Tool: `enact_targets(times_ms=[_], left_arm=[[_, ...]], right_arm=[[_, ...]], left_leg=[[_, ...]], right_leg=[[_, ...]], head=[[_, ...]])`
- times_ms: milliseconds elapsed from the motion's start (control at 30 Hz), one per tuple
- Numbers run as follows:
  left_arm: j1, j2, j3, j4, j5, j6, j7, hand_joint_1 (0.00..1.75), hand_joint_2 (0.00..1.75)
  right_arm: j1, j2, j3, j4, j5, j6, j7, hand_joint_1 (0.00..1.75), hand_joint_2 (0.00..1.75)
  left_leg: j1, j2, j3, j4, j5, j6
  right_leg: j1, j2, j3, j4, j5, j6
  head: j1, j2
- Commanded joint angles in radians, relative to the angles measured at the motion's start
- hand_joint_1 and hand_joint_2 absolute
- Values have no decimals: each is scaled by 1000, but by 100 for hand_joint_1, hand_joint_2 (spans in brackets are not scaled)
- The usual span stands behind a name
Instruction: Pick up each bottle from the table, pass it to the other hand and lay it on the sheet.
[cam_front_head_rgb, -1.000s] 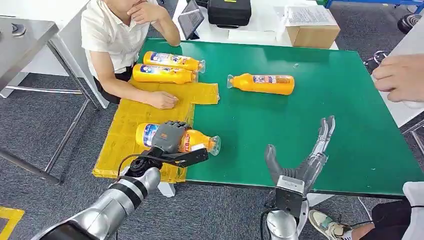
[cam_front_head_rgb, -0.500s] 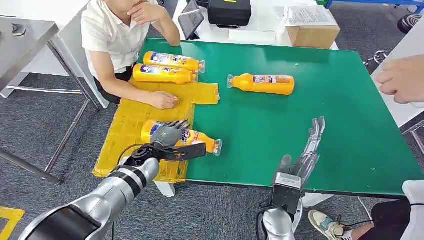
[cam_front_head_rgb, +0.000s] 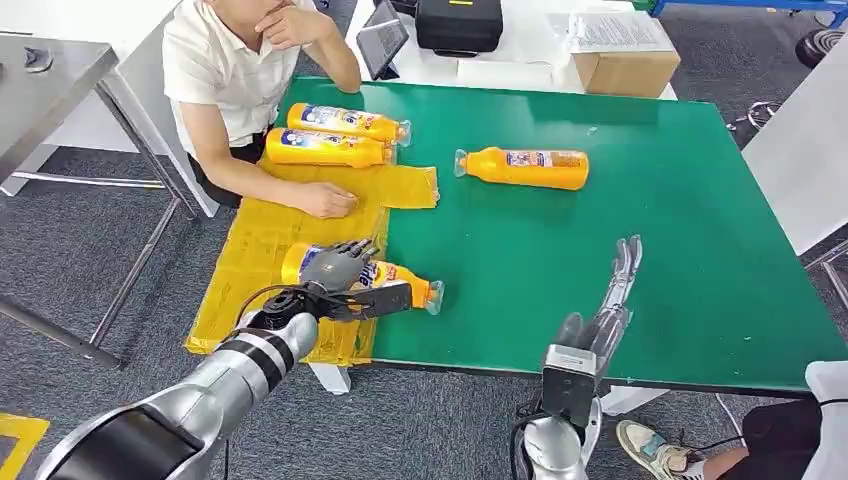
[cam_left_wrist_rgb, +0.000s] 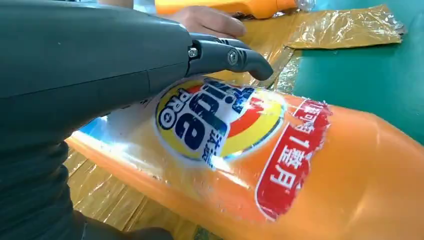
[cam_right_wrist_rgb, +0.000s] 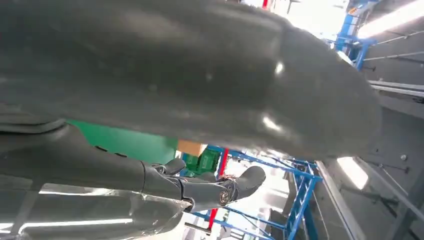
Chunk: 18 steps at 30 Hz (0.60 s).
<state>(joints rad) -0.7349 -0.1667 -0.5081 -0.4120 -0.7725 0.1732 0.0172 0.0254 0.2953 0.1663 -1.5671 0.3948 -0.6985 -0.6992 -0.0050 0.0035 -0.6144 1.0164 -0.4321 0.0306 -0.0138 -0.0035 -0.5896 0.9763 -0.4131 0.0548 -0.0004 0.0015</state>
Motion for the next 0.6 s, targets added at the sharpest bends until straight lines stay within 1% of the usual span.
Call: enact_targets(times_ms=[33,100,133,167,200,233,267,300,333,367,400,433,467,500,533,567,600], left_arm=[[-45,-4,53,84,59,-86,-6,0,175],[-42,-2,76,85,93,-139,-40,0,175],[-43,2,76,85,97,-161,-44,0,175],[-41,3,88,83,117,-190,-66,0,175],[-39,4,99,84,139,-234,-83,0,175],[-37,6,105,83,155,-263,-93,0,175],[-34,8,105,78,163,-276,-106,0,175],[-33,7,100,72,165,-274,-117,0,175],[3,-14,149,-6,241,-216,-297,0,175],[35,-43,158,-81,280,-212,-345,0,175],[69,-49,148,-152,303,-246,-370,0,175],[127,-42,126,-278,336,-276,-349,0,175],[183,-25,95,-398,366,-290,-316,0,175],[217,-14,72,-468,406,-300,-296,0,175],[233,3,38,-505,417,-315,-300,0,175],[240,27,-3,-532,422,-330,-314,0,175],[256,31,-5,-547,481,-354,-332,0,175]], right_arm=[[-41,-40,19,65,-32,0,1,0,0],[-43,-46,25,64,-45,0,1,0,0],[-45,-47,17,51,-32,0,1,0,0],[-50,-50,8,41,-33,0,1,0,0],[-53,-56,0,35,-34,0,1,0,0],[-57,-59,-9,32,-24,0,1,0,175],[-60,-65,-14,27,-33,0,1,0,175],[-61,-66,-21,25,-22,0,1,0,175],[-44,-61,-27,22,-38,0,1,0,175],[-23,-58,-30,7,-28,0,1,0,175],[-8,-58,-29,5,-31,0,1,0,175],[9,-58,-34,-8,-17,0,1,0,0],[21,-58,-37,-21,-16,0,1,0,0],[32,-65,-36,-27,-3,0,1,0,0],[34,-69,-36,-28,0,0,1,0,0],[34,-76,-31,-25,-1,0,1,0,0],[33,-81,-31,-9,-13,0,1,0,0]], left_leg=[[2,1,7,0,-3,-3],[2,2,8,-1,-2,-3],[1,1,3,-1,-1,-2],[1,2,6,0,-2,-2],[1,2,4,-1,-1,-1],[1,2,4,-1,-1,-1],[1,1,6,-1,-1,-2],[0,1,4,-1,-1,-1],[1,1,6,-1,-1,-2],[0,1,6,-1,-1,-1],[0,-1,5,-1,0,-1],[0,-2,5,-1,0,-1],[0,-3,7,-2,-1,-1],[0,-3,6,-2,0,-1],[0,-6,7,-1,-1,-2],[0,-4,5,-1,-1,-1],[0,-1,5,-1,-1,-1]], right_leg=[[2,2,7,0,-2,-3],[2,2,8,-1,-2,-3],[1,2,3,-1,0,-2],[1,3,5,0,-1,-2],[1,2,3,0,0,-2],[1,2,3,0,0,-1],[1,2,5,-1,-1,-2],[0,2,4,-1,0,-1],[1,2,6,-1,0,-2],[0,2,6,-1,0,-2],[0,-1,6,-1,-1,-1],[0,-2,5,-1,-1,-1],[0,-2,7,-2,-1,-1],[0,-3,6,-2,-1,-1],[0,-5,8,-1,-3,-2],[0,-3,6,-1,-2,-1],[0,-1,5,-1,-1,-1]], head=[[0,0],[0,0],[0,0],[0,0],[0,0],[0,0],[0,0],[0,0],[0,0],[0,0],[0,0],[0,0],[0,0],[0,0],[0,0],[0,0],[0,0]])
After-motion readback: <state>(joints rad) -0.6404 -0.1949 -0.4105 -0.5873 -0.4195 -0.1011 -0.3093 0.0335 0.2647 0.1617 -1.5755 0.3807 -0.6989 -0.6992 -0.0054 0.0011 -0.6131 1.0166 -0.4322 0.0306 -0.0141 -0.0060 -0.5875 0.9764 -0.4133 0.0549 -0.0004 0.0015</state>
